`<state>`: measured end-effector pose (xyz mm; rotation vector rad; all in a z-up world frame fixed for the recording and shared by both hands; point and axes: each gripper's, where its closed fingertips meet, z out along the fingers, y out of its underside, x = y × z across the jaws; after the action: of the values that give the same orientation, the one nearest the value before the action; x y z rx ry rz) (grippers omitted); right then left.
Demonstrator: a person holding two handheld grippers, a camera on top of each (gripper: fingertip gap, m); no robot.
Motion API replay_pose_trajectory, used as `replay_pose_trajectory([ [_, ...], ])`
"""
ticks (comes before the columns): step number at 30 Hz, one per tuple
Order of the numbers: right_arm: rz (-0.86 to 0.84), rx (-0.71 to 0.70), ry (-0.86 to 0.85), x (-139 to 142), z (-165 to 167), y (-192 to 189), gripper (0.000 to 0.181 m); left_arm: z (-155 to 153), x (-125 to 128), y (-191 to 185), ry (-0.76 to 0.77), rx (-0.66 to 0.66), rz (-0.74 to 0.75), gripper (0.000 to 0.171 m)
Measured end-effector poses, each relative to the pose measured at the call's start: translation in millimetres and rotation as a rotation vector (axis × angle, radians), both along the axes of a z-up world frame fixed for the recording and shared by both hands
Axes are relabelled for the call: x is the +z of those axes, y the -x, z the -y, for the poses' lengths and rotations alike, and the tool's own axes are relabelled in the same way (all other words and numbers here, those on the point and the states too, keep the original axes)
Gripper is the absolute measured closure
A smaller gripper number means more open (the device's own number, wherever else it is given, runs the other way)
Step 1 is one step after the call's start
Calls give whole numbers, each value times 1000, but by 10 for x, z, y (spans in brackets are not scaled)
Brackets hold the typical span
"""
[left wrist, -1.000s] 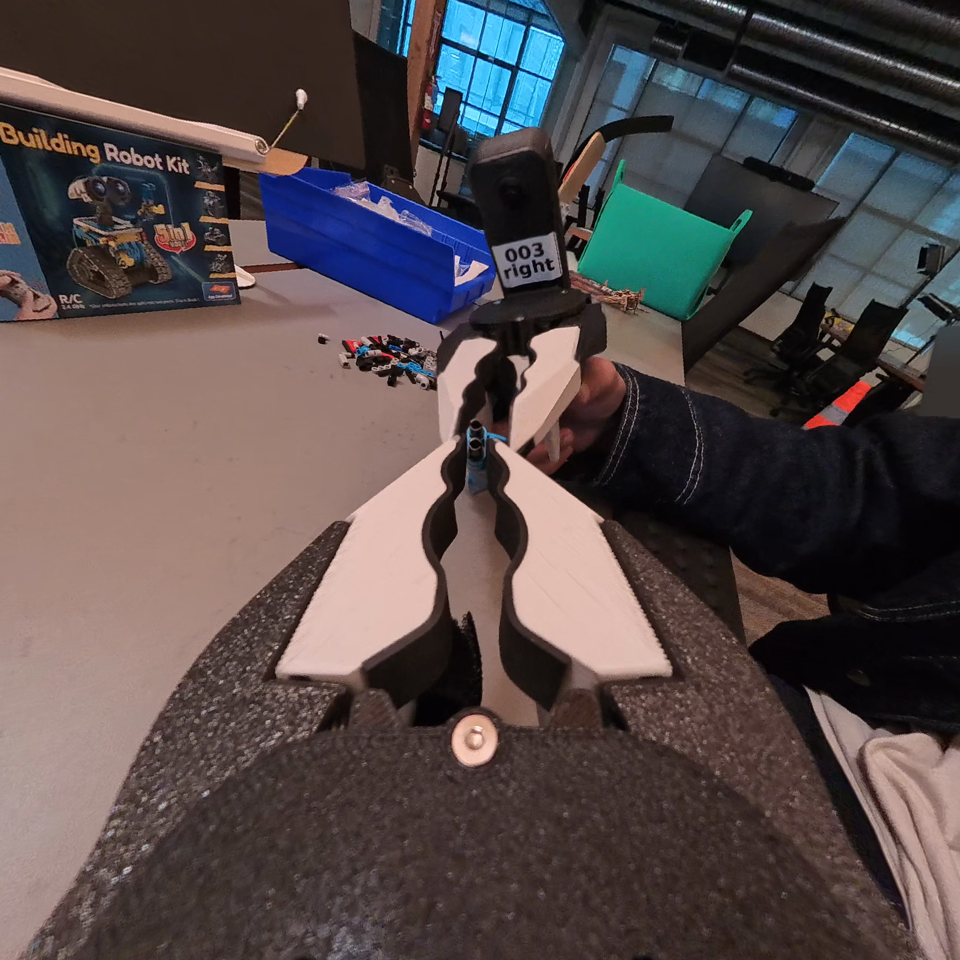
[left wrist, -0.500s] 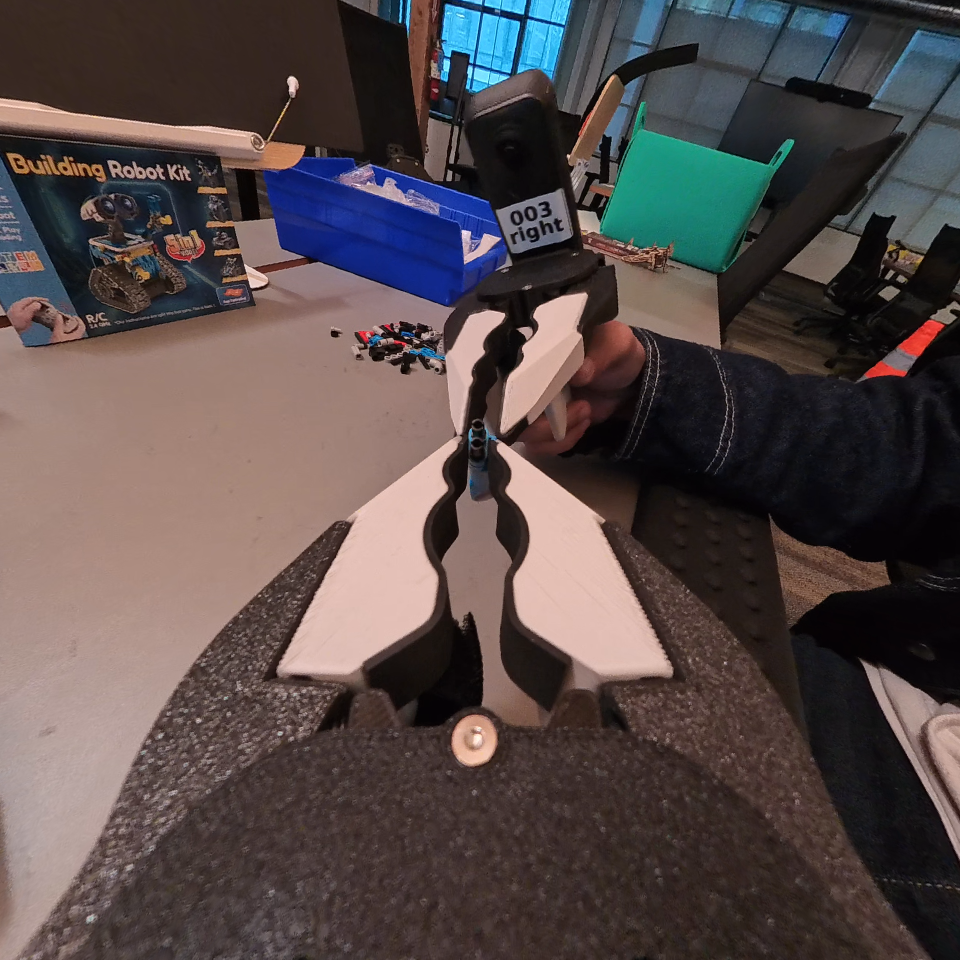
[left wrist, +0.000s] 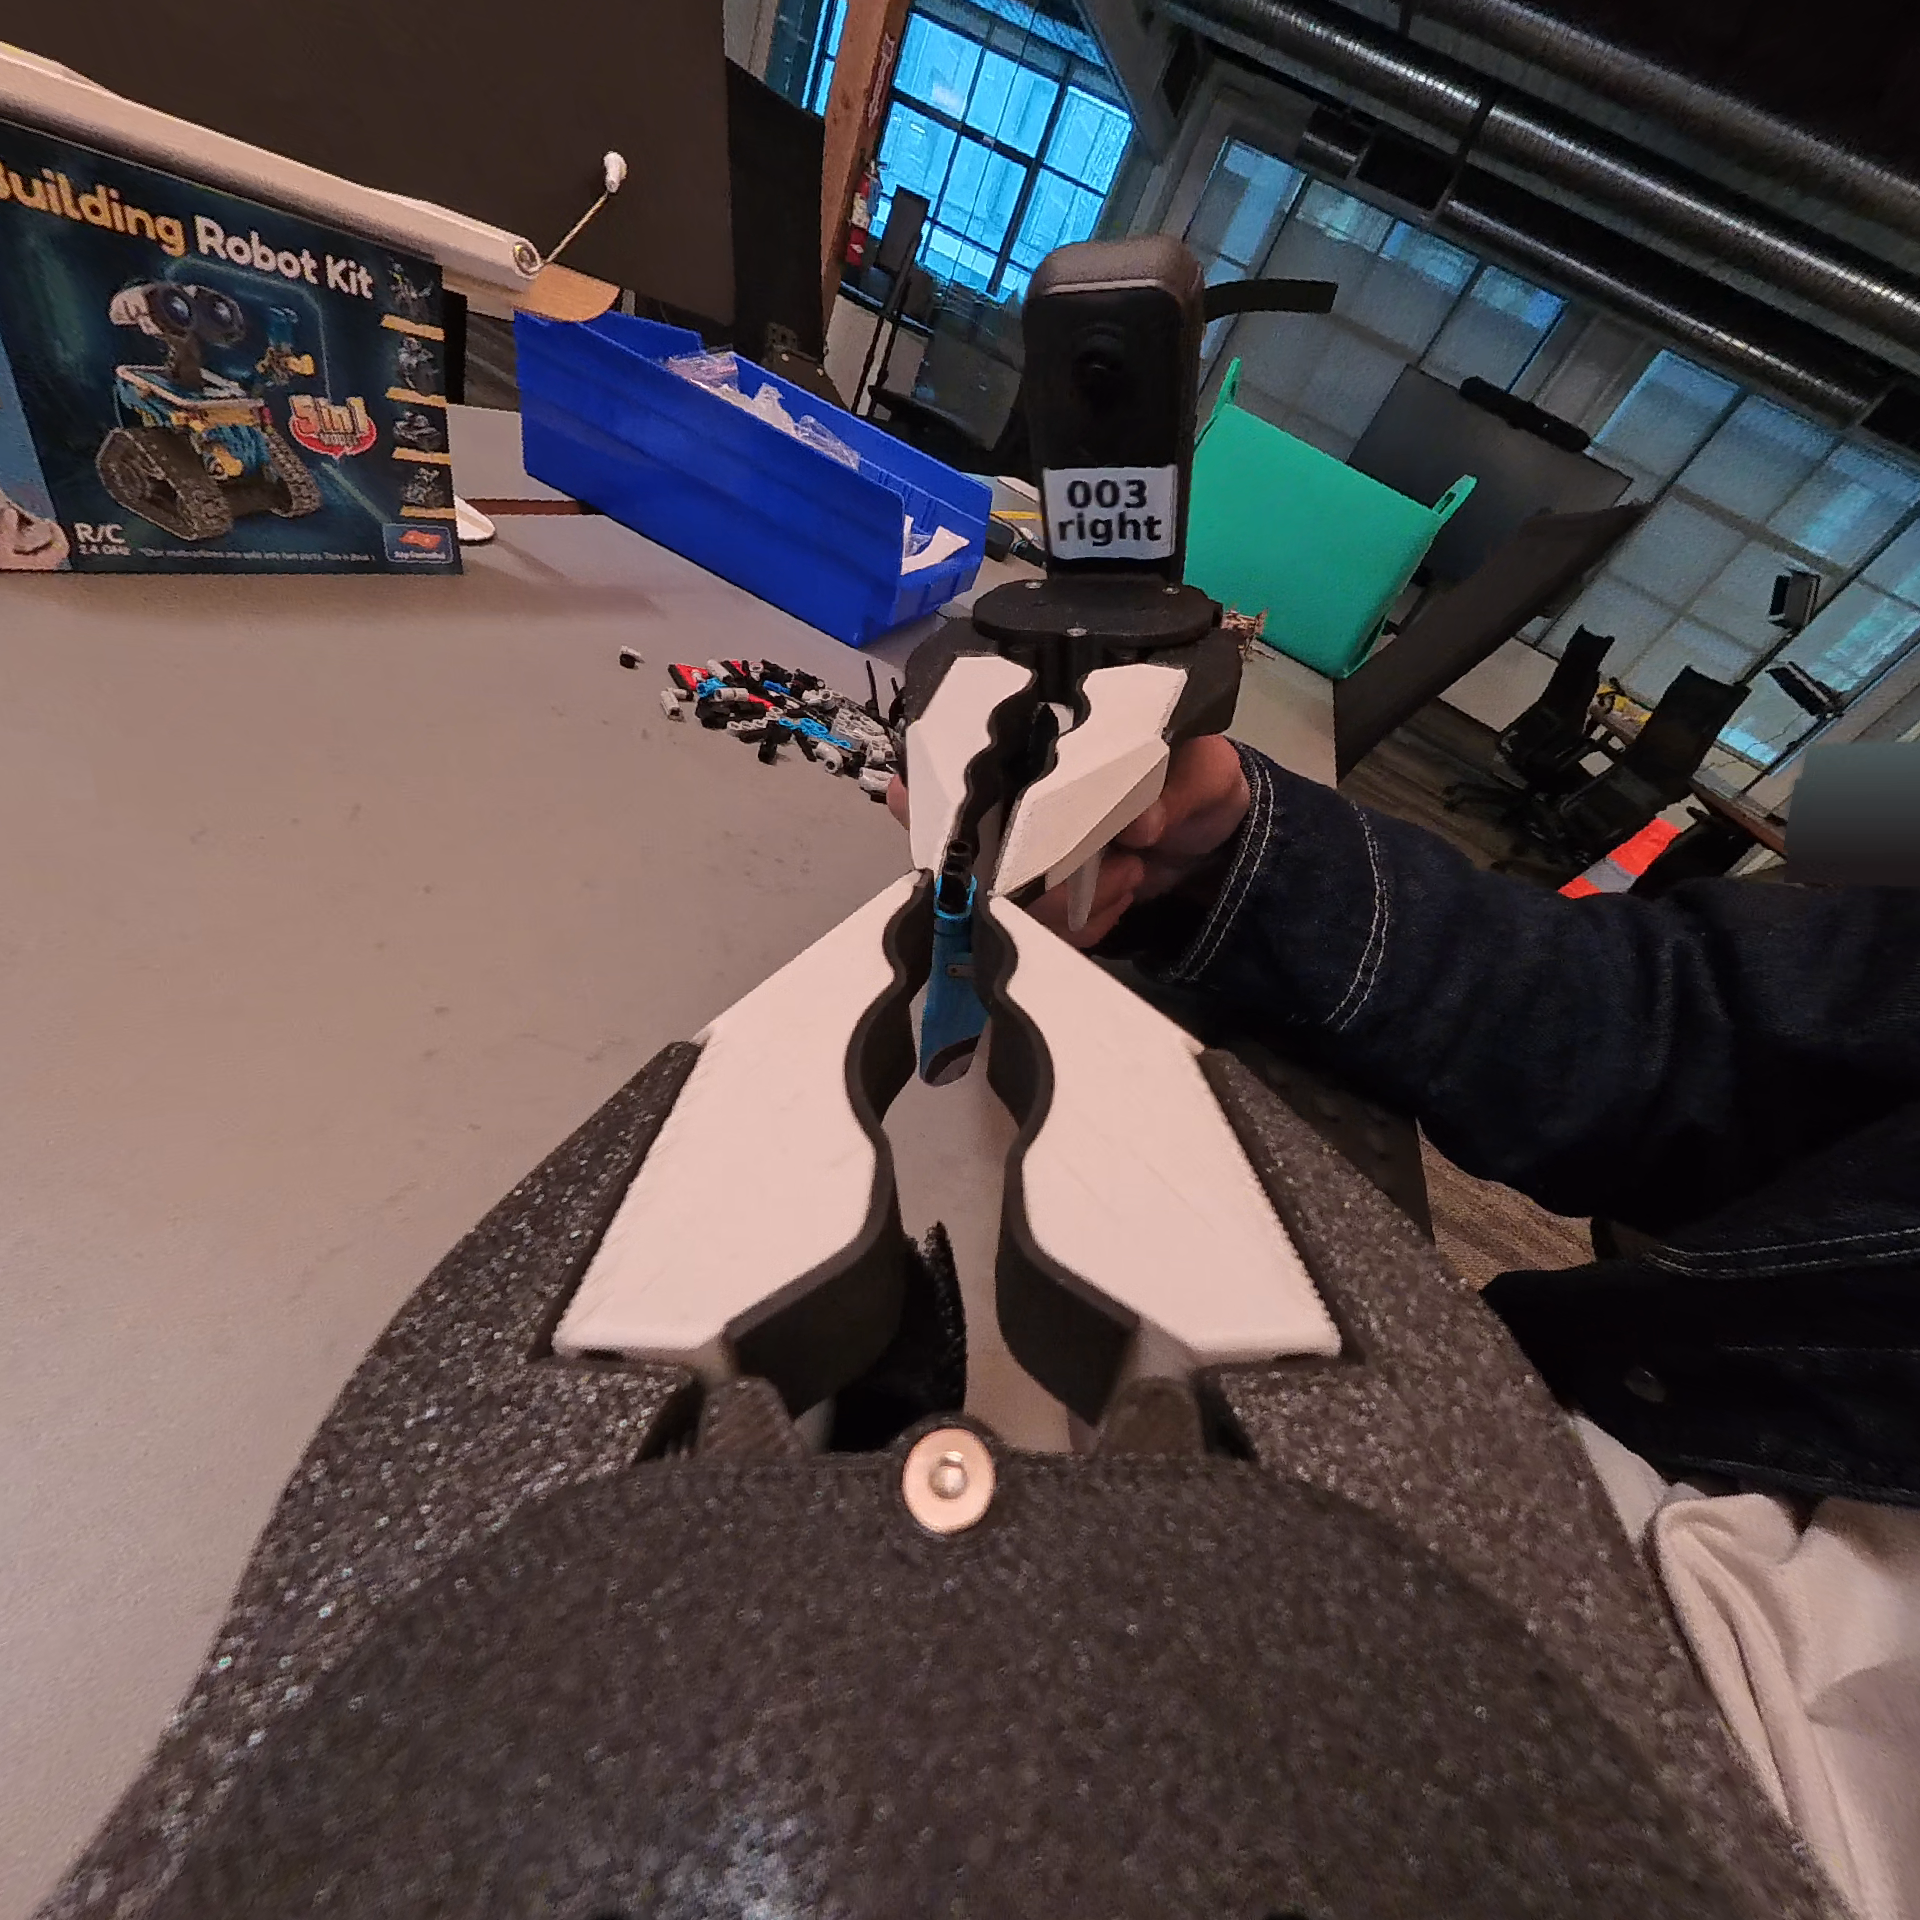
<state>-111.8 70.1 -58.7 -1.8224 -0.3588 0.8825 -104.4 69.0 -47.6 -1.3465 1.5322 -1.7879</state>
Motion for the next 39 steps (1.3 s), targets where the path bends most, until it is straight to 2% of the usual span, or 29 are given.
replay_pose_trajectory([
  [4, 6, -45, -27, 16, -47, -88, 181, -88, -26, -24, -54, 46, -1, 167],
  [6, 33, -135, -49, 26, -99, -261, 161, -260, 2, 52, -57, 83, -12, 167],
  [7, 19, -161, -62, 65, -102, -337, 157, -375, -6, 144, -72, 94, -45, 166],
  [9, -16, -206, -77, 131, -107, -457, 158, -659, -68, 452, -176, 108, -173, 166],
  [11, -36, -253, -71, 139, -154, -528, 155, -1111, -157, 845, -356, 176, -344, 166],
  [14, 15, -282, 26, -84, -256, -525, 153, -1855, -563, 1488, -686, 218, -763, 166],
  [16, 111, -266, 121, -355, -287, -472, 153, -2044, -795, 1694, -691, 158, -948, 165],
  [20, 365, -247, 233, -805, -230, -469, 151, -2153, -1085, 1666, -704, 62, -1061, 165],
  [23, 506, -226, 252, -944, -115, -553, 149, -2115, -1126, 1508, -700, 42, -1038, 165],
  [26, 465, -165, 263, -921, -16, -506, 149, -2063, -1126, 1408, -716, 66, -1020, 163],
  [28, 468, -140, 252, -898, 14, -484, 148, -2131, -1071, 1394, -791, 147, -1040, 140],
  [31, 482, -132, 223, -863, 20, -493, 147, -2111, -739, 1257, -949, 304, -964, 129],
  [33, 476, -134, 216, -861, -19, -488, 147, -1784, -513, 1025, -945, 307, -828, 127],
  [35, 460, -118, 247, -920, -27, -469, 148, -1232, -423, 699, -833, 205, -673, 127],
  [37, 436, -124, 276, -950, -40, -471, 147, -668, -494, 366, -729, 82, -547, 120],
  [39, 419, -148, 260, -906, -57, -486, 148, -401, -722, 125, -731, 53, -519, 111],
])
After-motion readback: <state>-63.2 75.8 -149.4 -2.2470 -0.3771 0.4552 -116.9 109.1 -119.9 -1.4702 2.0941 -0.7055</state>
